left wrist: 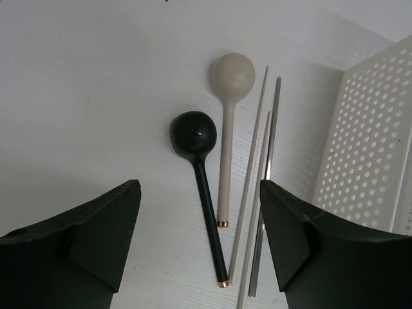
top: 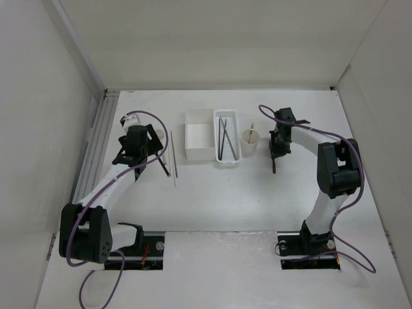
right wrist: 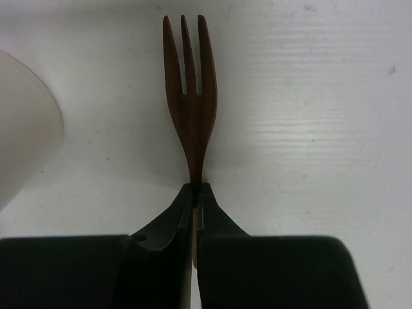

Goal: Sort the eating utensils into containers

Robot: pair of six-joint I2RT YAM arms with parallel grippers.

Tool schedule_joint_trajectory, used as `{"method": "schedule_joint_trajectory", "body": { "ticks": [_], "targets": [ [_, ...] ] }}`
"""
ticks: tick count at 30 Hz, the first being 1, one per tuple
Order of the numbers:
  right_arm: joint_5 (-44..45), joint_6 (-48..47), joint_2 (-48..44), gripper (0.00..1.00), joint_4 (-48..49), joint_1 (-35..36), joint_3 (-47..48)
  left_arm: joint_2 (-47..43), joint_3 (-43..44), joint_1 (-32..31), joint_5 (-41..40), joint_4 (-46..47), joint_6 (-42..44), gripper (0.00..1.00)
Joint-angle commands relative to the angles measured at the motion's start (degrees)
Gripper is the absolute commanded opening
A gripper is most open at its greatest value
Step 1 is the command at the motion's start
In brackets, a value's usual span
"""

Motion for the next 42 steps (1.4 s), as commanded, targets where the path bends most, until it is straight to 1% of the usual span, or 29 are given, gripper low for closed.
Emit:
{"method": "schedule_joint_trajectory", "body": {
  "ticks": [1, 4, 9, 10, 12, 14, 15, 16, 17, 18, 20, 21, 22, 25, 28, 29, 31, 32, 35, 41, 42],
  "targets": [
    [3.3, 1.6, -4.5, 0.0, 0.8, 0.5, -2.4, -2.1, -0.3, 0.2, -1.1, 1.9, -0.7, 0.72],
    [6.3, 2.6, -9.7, 0.0, 1.5, 0.5, -3.5, -2.1, -0.8, 0.2, -1.1, 1.9, -0.7, 0.72],
    [11.5, 3.2, -17.3, 0.0, 3.4, 0.5, -2.8, -2.1, -0.8, 0.2, -1.1, 1.9, -0.7, 0.72],
    [12.3, 3.2, -20.6, 0.0, 4.3, 1.3, -2.2, -2.1, -0.8, 0.2, -1.1, 1.9, -0.7, 0.72],
    [15.5, 3.2, -24.3, 0.0, 8.1, 3.5, -2.2, -2.1, -0.8, 0.2, -1.1, 1.9, -0.7, 0.72],
    [17.9, 0.2, -29.4, 0.0, 12.4, 6.0, -2.2, -2.1, -0.8, 0.2, -1.1, 2.5, -0.7, 0.72],
    [20.3, -1.3, -30.9, 0.0, 17.9, 9.1, -4.1, -2.1, -0.8, 0.2, -0.5, 2.5, -0.7, 0.72],
    [22.0, -4.9, -33.2, 0.0, 24.4, 12.6, -5.2, -1.6, -0.8, 0.2, 0.3, 3.0, -0.7, 0.72],
    [22.0, -6.8, -34.0, 0.0, 24.5, 12.7, -6.2, -1.6, -0.8, 0.2, 0.3, 3.1, -0.7, 0.72],
    [22.8, -8.2, -34.6, 0.0, 30.0, 15.7, -7.1, -1.6, -0.8, 0.2, 1.0, 3.7, -0.1, 0.72],
    [21.8, -10.7, -34.6, 0.0, 34.5, 17.8, -8.9, -1.6, -0.3, 0.2, 1.8, 4.2, -0.1, 0.72],
    [20.4, -10.7, -34.0, 0.0, 37.9, 18.5, -9.5, -1.1, -0.3, 0.2, 1.8, 4.2, -0.1, 0.72],
    [16.6, -10.2, -33.4, 0.0, 39.4, 19.2, -10.0, -1.1, -0.3, 0.2, 1.8, 4.7, -0.1, 0.72],
    [12.5, -9.0, -30.0, 0.0, 43.9, 20.7, -11.6, -1.1, -0.3, 0.2, 1.1, 5.3, -0.1, 0.72],
    [14.3, -7.3, -27.2, 0.0, 48.7, 21.5, -13.6, -1.1, -0.3, 0.2, 0.6, 5.3, -0.7, 0.72],
    [16.6, -6.5, -26.6, 0.0, 49.6, 21.5, -14.1, -1.1, -0.3, 0.2, 0.5, 5.3, -0.7, 0.72],
    [18.4, -6.5, -25.0, 0.0, 51.7, 21.5, -14.9, -1.1, -0.3, 0.2, 0.5, 5.3, -0.7, 0.72],
    [19.1, -6.5, -24.5, 0.0, 54.2, 21.5, -15.8, -1.1, -0.3, 0.2, 1.2, 5.3, -0.7, 0.72],
    [19.1, -7.4, -22.2, 0.0, 60.3, 21.5, -17.4, -1.1, -0.8, 0.2, 1.9, 6.0, -0.7, 0.72],
    [20.1, -6.8, -16.7, 0.0, 61.7, 21.5, -16.2, -1.1, -0.8, 0.2, 1.9, 6.5, -0.7, 0.72],
    [20.1, -6.8, -16.0, 0.0, 63.2, 21.5, -16.2, -1.1, -0.8, 0.2, 1.9, 6.5, -0.7, 0.72]
  ]
}}
